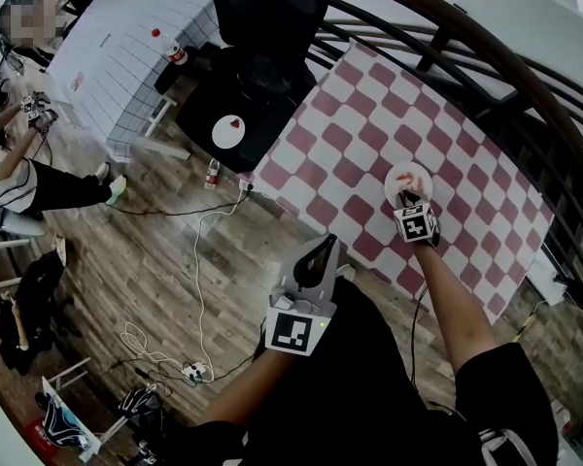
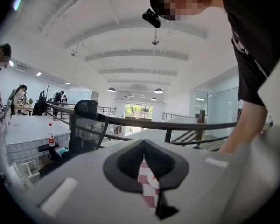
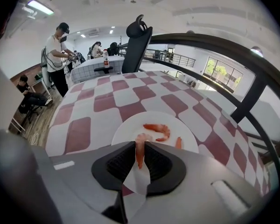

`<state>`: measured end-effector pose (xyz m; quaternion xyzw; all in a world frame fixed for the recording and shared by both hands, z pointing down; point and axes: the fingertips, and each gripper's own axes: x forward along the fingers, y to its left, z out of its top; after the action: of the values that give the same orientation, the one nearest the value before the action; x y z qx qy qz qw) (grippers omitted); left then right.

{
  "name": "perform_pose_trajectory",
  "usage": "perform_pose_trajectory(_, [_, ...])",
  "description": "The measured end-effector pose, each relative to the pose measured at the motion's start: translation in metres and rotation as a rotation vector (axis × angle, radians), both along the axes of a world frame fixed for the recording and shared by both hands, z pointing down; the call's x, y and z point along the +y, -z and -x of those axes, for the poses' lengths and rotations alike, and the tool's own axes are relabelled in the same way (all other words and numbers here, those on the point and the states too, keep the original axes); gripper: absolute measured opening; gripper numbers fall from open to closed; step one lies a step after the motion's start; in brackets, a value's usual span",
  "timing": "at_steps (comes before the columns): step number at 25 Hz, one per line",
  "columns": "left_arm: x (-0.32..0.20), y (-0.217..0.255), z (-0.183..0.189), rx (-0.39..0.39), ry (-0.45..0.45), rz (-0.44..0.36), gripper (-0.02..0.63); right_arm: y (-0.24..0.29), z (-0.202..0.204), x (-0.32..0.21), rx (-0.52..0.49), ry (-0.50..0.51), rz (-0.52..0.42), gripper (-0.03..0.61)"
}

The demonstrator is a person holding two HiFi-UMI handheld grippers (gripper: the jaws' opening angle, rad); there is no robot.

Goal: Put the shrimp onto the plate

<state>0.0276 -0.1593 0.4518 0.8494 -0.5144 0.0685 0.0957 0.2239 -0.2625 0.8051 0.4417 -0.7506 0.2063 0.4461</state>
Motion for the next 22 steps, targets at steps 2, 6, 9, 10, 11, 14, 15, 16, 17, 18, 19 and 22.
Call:
perform_pose_trajectory(2, [0.000,-0.002,0.004,0.000,0.005,0.000,0.008,-0.003,0.000,-0.003,-0.006,-0.011,0.009,0.060])
perform_pose_trajectory(6, [0.003,-0.002,0.010,0.004,0.016,-0.006,0.008,-0.001,0.003,-0.004,-0.031,-0.026,0.009,0.061])
perform_pose_trajectory(9, [0.004,-0.001,0.015,0.006,0.012,-0.003,0.008,0.004,0.000,0.001,-0.044,-0.082,0.024,0.069])
perform_pose_trajectory(10, [0.004,0.000,0.016,0.004,0.010,-0.005,0.008,0.006,-0.001,0.001,-0.050,-0.098,0.026,0.074])
perform_pose_trajectory(11, [0.004,0.001,0.017,0.004,0.009,-0.007,0.008,0.008,-0.001,0.000,-0.054,-0.107,0.025,0.080])
perform_pose_trajectory(14, [0.004,0.002,0.022,0.014,0.018,-0.007,0.008,0.016,0.002,0.000,-0.069,-0.113,0.009,0.081])
perform_pose_trajectory(15, [0.005,0.002,0.022,0.016,0.017,-0.008,0.008,0.020,0.003,0.001,-0.075,-0.114,0.000,0.081])
perform_pose_trajectory(16, [0.005,0.003,0.023,0.015,0.013,-0.010,0.008,0.025,0.004,0.003,-0.080,-0.115,-0.010,0.080])
perform_pose_trajectory(17, [0.006,0.004,0.023,0.015,0.008,-0.012,0.008,0.030,0.004,0.004,-0.086,-0.118,-0.022,0.078])
perform_pose_trajectory(18, [0.006,0.005,0.023,0.019,0.006,-0.011,0.008,0.037,0.005,0.005,-0.093,-0.123,-0.036,0.076])
perform_pose_trajectory(19, [0.005,0.006,0.024,0.027,0.006,-0.009,0.008,0.045,0.006,0.004,-0.103,-0.131,-0.049,0.074])
perform_pose_trajectory(22, [0.003,0.009,0.027,0.044,0.000,-0.013,0.008,0.071,0.012,0.003,-0.145,-0.162,-0.091,0.069])
